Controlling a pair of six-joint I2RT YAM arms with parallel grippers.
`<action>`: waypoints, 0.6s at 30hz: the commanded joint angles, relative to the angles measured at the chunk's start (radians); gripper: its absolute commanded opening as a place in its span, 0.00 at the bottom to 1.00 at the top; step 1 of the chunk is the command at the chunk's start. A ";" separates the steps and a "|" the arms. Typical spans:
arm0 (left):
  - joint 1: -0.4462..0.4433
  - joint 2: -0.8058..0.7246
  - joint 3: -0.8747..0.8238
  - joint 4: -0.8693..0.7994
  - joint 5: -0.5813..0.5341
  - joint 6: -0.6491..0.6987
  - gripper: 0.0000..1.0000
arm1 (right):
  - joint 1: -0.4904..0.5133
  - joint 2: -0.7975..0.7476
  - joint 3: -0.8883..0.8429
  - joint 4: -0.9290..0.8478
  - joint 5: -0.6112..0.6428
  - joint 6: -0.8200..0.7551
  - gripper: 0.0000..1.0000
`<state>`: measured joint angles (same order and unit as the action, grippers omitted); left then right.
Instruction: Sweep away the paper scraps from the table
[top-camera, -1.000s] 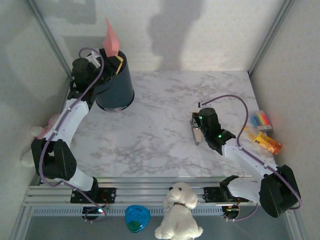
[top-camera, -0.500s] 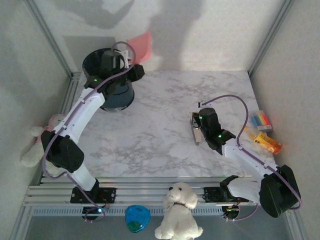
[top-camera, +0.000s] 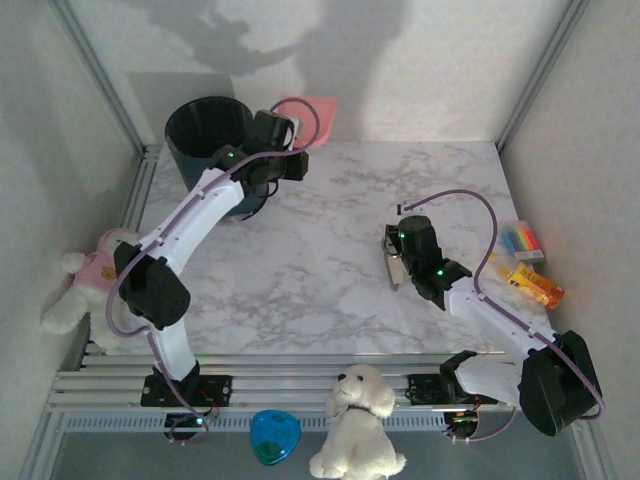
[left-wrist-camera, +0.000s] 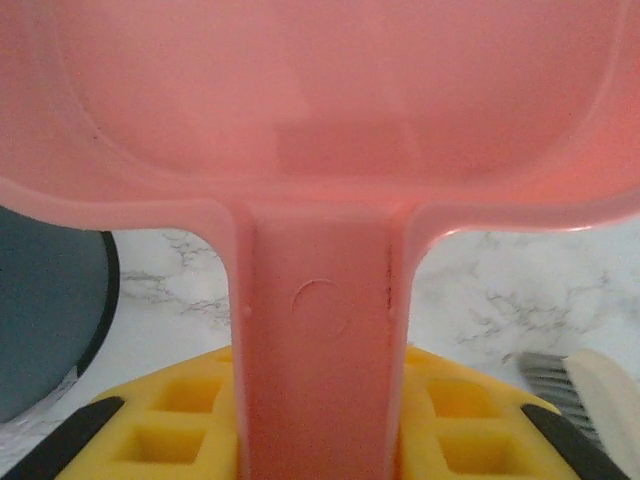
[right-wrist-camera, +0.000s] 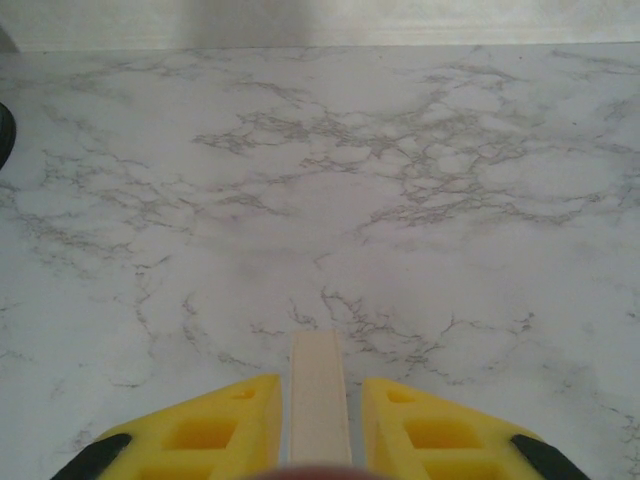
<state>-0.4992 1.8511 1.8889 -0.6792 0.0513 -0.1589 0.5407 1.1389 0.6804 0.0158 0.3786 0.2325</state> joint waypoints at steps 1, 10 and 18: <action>-0.030 0.039 0.053 -0.094 -0.098 0.083 0.00 | -0.007 -0.026 -0.017 0.007 0.041 0.005 0.00; -0.092 0.129 0.069 -0.215 -0.138 0.182 0.00 | -0.007 -0.046 -0.026 0.001 0.064 -0.009 0.00; -0.132 0.178 0.029 -0.249 -0.116 0.225 0.00 | -0.006 -0.060 -0.033 -0.006 0.081 -0.018 0.00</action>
<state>-0.6186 2.0182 1.9255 -0.8883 -0.0502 0.0311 0.5407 1.1015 0.6571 0.0017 0.4263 0.2245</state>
